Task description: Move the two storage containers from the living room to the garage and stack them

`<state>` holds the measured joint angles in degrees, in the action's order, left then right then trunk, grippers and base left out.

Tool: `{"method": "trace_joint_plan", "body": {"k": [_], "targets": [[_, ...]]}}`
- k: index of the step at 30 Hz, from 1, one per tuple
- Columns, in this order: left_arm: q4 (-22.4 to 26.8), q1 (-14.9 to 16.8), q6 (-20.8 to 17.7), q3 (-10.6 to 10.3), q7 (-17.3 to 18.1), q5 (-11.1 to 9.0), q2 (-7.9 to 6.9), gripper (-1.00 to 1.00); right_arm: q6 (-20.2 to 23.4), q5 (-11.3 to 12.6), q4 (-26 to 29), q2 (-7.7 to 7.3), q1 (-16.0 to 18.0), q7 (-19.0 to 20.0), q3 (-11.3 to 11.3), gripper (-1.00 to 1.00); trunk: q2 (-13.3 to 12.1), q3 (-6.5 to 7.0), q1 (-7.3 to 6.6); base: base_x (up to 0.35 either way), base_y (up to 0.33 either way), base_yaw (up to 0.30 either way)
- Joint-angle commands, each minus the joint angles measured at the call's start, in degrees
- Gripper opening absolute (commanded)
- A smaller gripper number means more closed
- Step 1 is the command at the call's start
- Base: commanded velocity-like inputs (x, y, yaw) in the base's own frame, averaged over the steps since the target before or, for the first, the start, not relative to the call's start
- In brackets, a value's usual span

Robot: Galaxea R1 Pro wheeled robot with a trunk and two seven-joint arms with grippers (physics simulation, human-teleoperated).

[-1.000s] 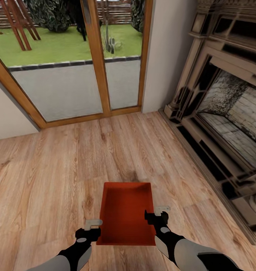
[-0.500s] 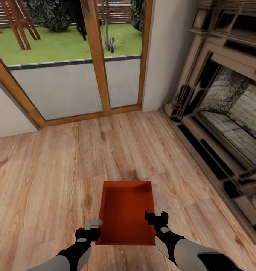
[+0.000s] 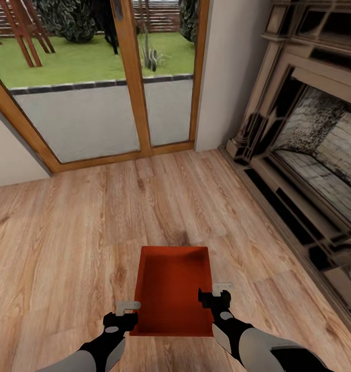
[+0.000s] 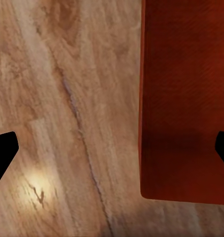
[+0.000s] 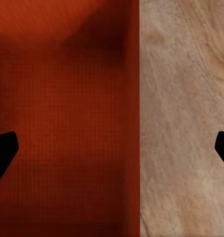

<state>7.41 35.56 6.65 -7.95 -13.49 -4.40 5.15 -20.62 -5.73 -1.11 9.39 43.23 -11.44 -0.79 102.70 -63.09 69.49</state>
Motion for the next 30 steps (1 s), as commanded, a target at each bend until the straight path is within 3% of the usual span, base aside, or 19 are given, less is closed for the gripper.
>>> {"method": "trace_joint_plan", "body": {"k": [1, 30], "targets": [[-0.05, 0.04, 0.2, -0.49, -0.25, -0.5, -0.04, 1.0, -0.13, -0.6, -0.12, 0.01, 0.07, -0.43, -0.1, 1.0, 0.43, -0.22, 0.22, 0.0, 0.0, 0.0], [2.55, 0.04, 0.1, -0.2, -0.11, -0.93, -0.17, 1.0, -0.39, -0.59, -0.12, 0.01, 0.06, -0.42, -0.09, 1.0, 12.06, -5.42, 6.59, 0.0, 0.0, 0.0]]}}
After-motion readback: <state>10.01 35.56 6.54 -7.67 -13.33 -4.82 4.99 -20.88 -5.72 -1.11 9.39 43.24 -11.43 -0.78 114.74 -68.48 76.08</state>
